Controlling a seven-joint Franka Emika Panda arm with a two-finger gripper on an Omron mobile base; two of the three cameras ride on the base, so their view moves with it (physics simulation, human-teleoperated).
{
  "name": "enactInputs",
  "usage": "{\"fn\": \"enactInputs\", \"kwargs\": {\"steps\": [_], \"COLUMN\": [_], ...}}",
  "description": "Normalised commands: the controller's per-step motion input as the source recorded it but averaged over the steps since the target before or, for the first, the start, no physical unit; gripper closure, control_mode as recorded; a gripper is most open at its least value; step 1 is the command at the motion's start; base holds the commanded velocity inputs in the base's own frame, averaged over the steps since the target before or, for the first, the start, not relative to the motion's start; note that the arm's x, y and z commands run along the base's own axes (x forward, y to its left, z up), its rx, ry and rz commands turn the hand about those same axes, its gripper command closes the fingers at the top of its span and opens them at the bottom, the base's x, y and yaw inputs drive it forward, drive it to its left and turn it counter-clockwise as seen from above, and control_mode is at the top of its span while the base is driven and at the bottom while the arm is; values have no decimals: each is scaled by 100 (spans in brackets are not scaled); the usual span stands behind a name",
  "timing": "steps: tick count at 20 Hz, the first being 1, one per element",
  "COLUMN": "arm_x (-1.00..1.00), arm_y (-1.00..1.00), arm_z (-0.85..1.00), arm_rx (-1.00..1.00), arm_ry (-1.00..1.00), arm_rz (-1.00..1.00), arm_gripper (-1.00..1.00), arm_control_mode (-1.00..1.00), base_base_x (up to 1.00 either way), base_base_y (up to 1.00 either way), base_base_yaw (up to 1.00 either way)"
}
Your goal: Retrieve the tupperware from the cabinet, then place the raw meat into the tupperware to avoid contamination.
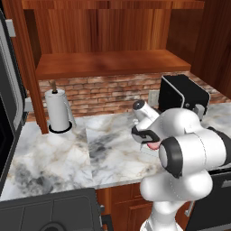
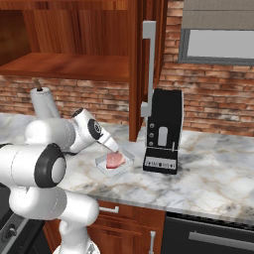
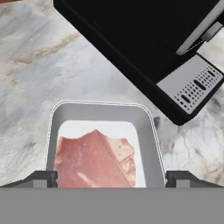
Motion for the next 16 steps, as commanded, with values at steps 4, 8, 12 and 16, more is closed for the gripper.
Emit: {"fn": "enactInputs", "kwargs": {"steps": [4,8,12,16], "arm_x": [-10,-13,-18,-27], "arm_y": [0,5,14,23], "arm_z": [26,30,30,31], "arm_rx": [0,0,-1,-1], "arm_ry": [-1,-1,-1,-6], "arm_rz": [0,0,0,0], "arm_gripper": [-100,-100,-100,-100], "arm_control_mode": [-100,-100,-100,-100], "base_base_x": [0,0,0,0], "base_base_y": [0,0,0,0], "base_base_yaw": [0,0,0,0]}}
